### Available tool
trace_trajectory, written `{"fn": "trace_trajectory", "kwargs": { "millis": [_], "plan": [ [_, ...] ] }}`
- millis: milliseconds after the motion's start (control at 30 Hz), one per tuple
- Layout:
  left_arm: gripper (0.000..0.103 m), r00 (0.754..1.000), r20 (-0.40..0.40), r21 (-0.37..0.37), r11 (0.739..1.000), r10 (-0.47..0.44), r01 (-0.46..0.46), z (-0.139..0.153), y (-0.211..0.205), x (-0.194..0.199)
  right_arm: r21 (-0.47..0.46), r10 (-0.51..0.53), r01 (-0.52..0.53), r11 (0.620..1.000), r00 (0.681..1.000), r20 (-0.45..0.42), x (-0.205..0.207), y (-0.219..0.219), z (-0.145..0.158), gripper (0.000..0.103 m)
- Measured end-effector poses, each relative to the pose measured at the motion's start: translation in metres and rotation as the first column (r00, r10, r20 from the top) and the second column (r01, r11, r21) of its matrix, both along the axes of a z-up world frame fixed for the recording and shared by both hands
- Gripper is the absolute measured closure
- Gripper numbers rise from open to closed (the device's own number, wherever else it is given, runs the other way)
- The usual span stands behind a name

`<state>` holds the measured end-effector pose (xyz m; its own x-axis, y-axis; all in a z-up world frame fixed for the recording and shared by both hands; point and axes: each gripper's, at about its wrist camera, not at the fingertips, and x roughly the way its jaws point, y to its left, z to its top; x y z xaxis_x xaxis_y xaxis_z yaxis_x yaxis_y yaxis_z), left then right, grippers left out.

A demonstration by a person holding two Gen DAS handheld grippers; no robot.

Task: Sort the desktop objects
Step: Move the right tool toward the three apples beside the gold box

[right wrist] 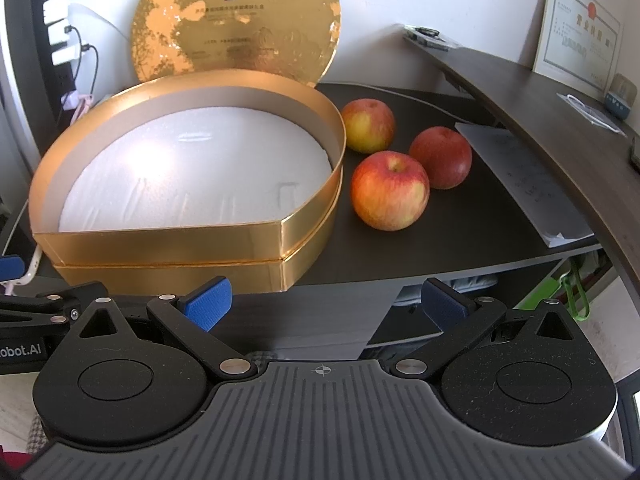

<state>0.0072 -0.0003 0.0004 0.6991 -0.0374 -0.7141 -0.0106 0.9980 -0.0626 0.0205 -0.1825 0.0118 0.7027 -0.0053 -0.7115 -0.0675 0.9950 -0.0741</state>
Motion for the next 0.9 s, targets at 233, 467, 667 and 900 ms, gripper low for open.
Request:
{"fn": "trace_trajectory", "kwargs": {
  "millis": [233,467,667,900],
  "plan": [
    [0.001,1.0,-0.011,0.002,1.0,0.005,-0.005,-0.0016,-0.0003,0.0003,0.006,-0.008,0.008,1.0,1.0,-0.011,0.0013,-0.001,-0.002,0.0],
    [0.001,1.0,-0.006,0.001,1.0,-0.007,0.007,-0.0015,-0.0011,-0.0014,0.017,0.012,-0.011,1.0,1.0,-0.011,0.003,-0.0008,-0.0008,0.0],
    [0.001,1.0,-0.01,0.025,1.0,-0.009,0.009,-0.0008,-0.0044,-0.0014,0.036,0.029,-0.029,0.999,1.0,-0.007,0.0029,0.0013,0.0005,0.0],
    [0.001,0.998,-0.012,-0.011,0.998,-0.058,0.058,-0.0004,-0.0042,-0.0022,0.087,0.022,-0.024,0.996,1.0,0.017,0.0039,-0.0006,0.0046,0.0]
  ]
}}
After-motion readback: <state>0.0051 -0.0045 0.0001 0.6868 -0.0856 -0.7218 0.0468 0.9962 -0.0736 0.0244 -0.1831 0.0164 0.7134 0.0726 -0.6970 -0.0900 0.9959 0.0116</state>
